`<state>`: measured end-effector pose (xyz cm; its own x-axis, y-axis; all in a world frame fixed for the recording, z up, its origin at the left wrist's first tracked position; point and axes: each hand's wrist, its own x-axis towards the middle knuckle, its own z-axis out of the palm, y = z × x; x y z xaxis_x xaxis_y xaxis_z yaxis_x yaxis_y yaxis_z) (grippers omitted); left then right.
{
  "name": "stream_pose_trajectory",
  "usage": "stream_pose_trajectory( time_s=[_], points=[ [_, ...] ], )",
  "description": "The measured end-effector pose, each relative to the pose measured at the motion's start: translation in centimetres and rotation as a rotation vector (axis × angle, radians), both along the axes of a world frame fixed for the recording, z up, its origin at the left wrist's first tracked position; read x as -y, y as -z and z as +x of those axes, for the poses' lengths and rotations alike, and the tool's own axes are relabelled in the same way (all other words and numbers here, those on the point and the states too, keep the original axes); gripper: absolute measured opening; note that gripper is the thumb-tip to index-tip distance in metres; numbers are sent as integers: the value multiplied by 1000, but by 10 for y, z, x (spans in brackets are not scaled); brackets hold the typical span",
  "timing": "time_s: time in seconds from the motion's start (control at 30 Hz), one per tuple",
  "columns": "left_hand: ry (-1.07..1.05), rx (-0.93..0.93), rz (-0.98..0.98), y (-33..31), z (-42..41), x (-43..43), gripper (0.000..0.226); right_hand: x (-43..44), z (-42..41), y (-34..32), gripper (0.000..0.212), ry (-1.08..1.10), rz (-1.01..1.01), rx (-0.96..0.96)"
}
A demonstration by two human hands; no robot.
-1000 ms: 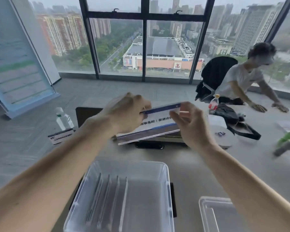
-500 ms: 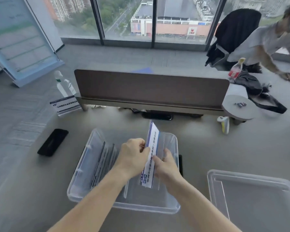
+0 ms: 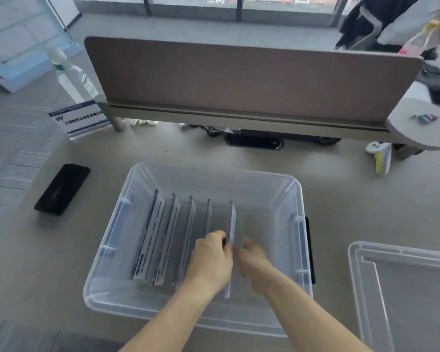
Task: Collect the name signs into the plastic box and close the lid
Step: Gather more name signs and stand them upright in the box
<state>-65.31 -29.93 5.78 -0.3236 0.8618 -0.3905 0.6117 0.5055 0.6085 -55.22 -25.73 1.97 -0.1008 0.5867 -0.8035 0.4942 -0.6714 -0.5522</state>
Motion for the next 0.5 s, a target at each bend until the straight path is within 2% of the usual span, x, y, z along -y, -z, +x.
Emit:
stream_pose_trajectory(
  time_s=[0.1, 0.2, 0.27, 0.37, 0.43, 0.5],
  points=[
    [18, -26, 10, 9, -2, 3, 30, -1, -7, 16, 64, 0, -52, 6],
    [38, -53, 22, 12, -3, 4, 27, 1, -9, 25, 42, -7, -38, -8],
    [40, -57, 29, 12, -4, 4, 25, 2, -11, 29, 38, 10, -21, -24],
    [47, -72, 37, 14, -6, 4, 26, 3, -11, 40, 49, 47, -34, -74],
    [52, -81, 33, 14, -7, 4, 26, 4, -9, 41, 66, 53, -41, -101],
    [59, -96, 30, 14, -7, 4, 24, 4, -9, 35, 67, 53, -42, -111]
  ],
)
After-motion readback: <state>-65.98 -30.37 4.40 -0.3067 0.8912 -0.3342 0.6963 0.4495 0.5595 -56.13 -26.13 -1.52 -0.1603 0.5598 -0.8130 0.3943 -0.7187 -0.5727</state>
